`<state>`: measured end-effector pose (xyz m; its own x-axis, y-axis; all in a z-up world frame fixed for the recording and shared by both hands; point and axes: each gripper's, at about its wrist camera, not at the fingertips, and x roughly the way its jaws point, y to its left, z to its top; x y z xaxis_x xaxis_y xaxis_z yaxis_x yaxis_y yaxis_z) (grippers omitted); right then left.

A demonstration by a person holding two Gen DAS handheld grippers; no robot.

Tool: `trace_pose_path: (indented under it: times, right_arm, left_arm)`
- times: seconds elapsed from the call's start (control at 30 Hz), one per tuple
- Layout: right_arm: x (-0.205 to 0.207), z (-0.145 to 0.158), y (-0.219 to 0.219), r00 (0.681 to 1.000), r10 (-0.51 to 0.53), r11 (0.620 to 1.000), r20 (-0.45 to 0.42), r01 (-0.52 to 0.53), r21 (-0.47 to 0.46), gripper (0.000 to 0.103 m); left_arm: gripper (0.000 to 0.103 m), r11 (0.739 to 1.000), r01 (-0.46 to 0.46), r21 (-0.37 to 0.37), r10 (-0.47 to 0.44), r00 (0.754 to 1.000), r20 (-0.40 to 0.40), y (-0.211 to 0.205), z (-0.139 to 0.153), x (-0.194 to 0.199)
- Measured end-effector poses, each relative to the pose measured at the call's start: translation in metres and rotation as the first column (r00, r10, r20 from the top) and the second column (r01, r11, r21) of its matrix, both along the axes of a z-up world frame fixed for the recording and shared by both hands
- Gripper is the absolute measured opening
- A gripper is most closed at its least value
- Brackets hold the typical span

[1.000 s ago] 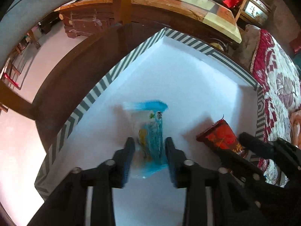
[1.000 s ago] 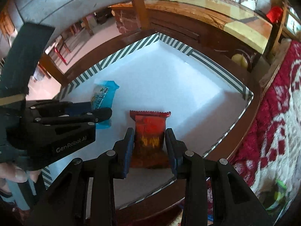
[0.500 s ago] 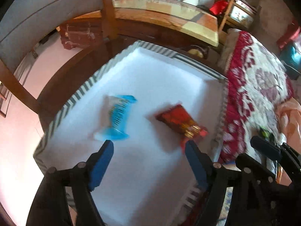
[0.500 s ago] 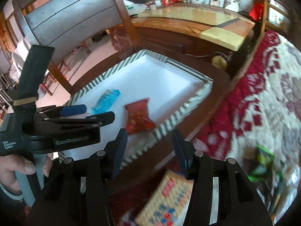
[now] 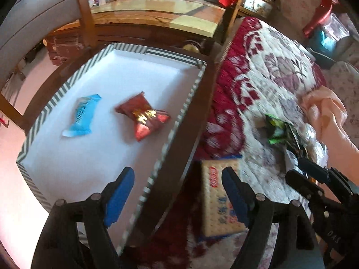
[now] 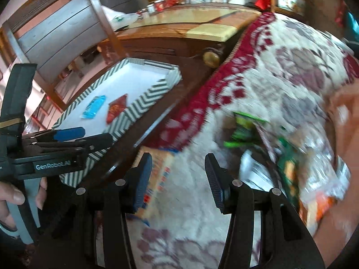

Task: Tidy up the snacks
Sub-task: 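Return the left gripper to the bed and grasp the cracker pack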

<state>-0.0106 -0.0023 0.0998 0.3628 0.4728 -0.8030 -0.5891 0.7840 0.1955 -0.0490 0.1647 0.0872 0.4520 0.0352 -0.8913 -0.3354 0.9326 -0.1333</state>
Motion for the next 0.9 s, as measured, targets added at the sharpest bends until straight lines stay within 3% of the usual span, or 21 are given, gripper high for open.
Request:
trace_pose_path:
  times: [0.43, 0.7, 0.9]
  right_arm:
    - [-0.006, -0.008, -0.075, 0.991, -0.130, 0.991, -0.009, 0.130, -0.021, 0.056]
    - [0.000, -0.011, -0.093, 0.985, -0.169, 0.985, -0.019, 0.169, -0.021, 0.056]
    - [0.001, -0.021, -0.089, 0.989, -0.133, 0.991, -0.057, 0.132, -0.021, 0.056]
  left_arm:
    - [0.083, 0.998, 0.052, -0.041, -0.055, 0.996, -0.067, -0.045, -0.021, 0.001]
    - [0.083, 0.996, 0.064, -0.067, -0.072, 0.991, -0.117, -0.062, -0.042, 0.006]
    - [0.083, 0.995, 0.028, -0.099, -0.042, 0.989, -0.144, -0.059, -0.057, 0.012]
